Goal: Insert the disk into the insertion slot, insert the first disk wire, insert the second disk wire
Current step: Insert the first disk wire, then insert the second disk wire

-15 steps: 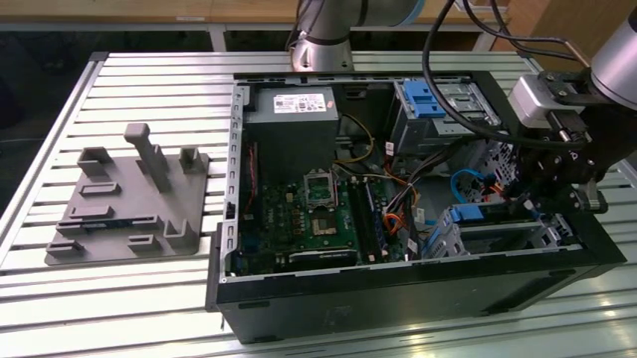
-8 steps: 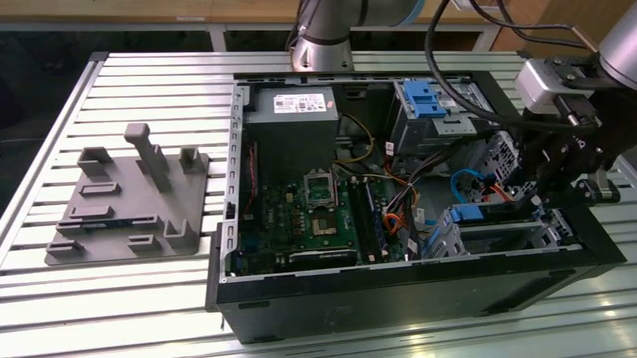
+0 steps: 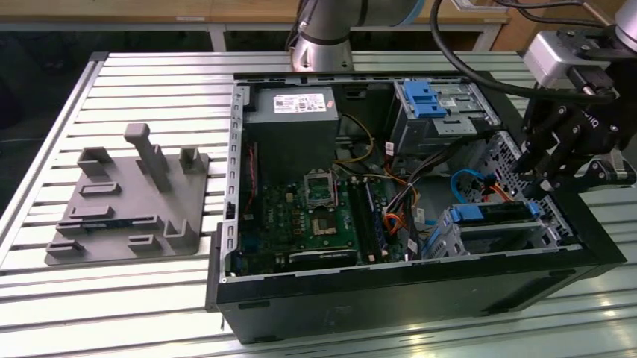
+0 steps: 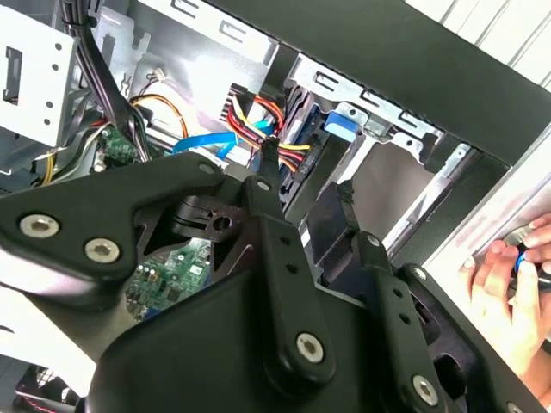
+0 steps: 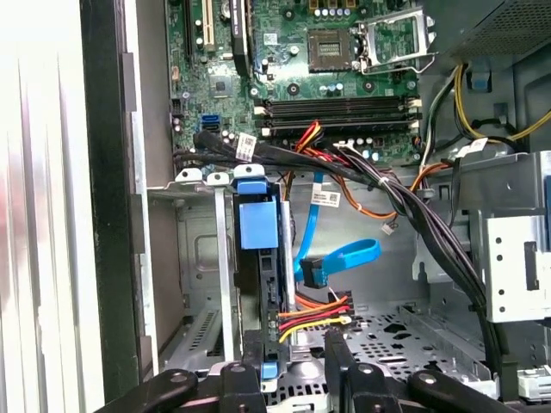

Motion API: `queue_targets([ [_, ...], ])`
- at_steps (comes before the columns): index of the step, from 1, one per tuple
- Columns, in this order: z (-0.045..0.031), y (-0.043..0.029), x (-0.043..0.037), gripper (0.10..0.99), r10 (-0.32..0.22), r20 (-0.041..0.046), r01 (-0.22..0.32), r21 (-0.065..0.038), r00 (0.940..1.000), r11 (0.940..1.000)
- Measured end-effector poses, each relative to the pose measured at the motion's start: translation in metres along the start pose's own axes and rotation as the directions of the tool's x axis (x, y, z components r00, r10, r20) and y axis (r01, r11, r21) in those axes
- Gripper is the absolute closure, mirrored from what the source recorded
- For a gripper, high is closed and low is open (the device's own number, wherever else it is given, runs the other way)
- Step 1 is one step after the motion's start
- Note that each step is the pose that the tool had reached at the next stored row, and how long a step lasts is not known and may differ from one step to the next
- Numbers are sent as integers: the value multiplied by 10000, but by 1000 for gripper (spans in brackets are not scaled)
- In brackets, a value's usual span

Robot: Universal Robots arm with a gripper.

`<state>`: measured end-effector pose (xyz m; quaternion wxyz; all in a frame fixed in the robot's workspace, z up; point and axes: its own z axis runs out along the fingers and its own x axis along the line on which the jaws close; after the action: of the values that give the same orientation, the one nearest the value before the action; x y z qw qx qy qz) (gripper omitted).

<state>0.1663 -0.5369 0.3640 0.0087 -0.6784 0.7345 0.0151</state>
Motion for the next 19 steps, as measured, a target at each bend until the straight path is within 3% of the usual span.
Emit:
queue_targets([
  [19,-1,0,0,671,-3,-1,3,0,10000,10000],
])
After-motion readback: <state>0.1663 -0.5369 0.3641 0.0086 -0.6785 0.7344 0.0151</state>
